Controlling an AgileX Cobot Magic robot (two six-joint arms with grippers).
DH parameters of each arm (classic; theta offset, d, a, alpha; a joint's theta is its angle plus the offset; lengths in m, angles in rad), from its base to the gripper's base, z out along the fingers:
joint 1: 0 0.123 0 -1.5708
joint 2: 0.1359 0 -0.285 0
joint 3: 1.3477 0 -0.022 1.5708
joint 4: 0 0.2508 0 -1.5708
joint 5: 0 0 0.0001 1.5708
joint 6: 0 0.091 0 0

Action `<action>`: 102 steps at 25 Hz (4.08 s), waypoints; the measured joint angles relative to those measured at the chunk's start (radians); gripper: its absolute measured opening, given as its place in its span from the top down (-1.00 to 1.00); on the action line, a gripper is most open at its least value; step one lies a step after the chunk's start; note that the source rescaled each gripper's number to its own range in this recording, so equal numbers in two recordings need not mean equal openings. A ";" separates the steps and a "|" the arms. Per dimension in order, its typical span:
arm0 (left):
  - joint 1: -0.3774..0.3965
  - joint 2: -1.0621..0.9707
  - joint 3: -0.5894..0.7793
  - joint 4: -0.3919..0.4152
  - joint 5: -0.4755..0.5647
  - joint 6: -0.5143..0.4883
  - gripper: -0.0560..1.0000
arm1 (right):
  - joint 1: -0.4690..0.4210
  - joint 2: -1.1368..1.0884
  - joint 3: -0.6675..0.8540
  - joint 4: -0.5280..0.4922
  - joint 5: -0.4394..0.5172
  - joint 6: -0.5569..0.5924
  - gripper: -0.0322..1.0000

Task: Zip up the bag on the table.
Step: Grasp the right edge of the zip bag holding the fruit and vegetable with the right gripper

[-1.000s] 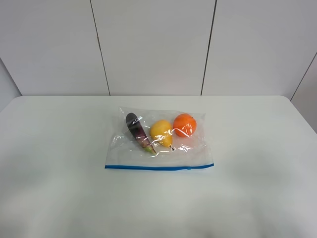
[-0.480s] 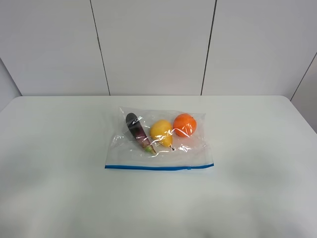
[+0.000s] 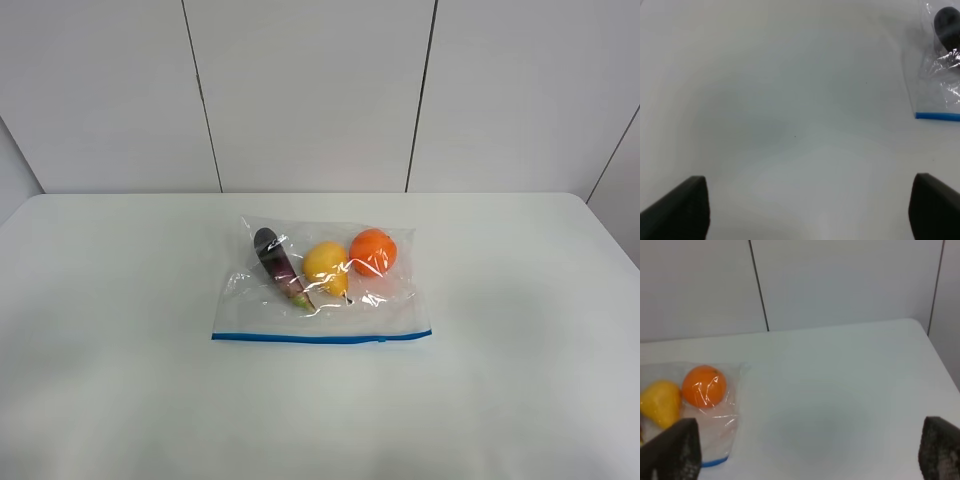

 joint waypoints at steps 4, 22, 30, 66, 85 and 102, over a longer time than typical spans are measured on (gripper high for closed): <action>0.000 0.000 0.000 0.000 0.000 0.000 -1.00 | 0.000 0.165 0.000 0.000 -0.087 0.000 -0.87; 0.000 0.000 0.000 0.000 0.000 0.000 -1.00 | 0.000 0.887 -0.001 0.155 -0.250 -0.095 -0.87; 0.000 0.000 0.000 0.000 0.000 0.000 -1.00 | 0.000 1.005 -0.001 0.350 -0.297 -0.257 -0.87; 0.000 0.000 0.000 0.000 0.000 0.000 -1.00 | 0.000 1.702 -0.126 1.390 -0.201 -1.119 -0.85; 0.000 0.000 0.000 0.000 0.000 0.000 -1.00 | 0.000 1.881 -0.135 1.513 -0.106 -1.154 -0.77; 0.000 0.000 0.000 0.000 0.000 0.000 -1.00 | 0.000 1.889 -0.135 1.555 -0.101 -1.219 -0.65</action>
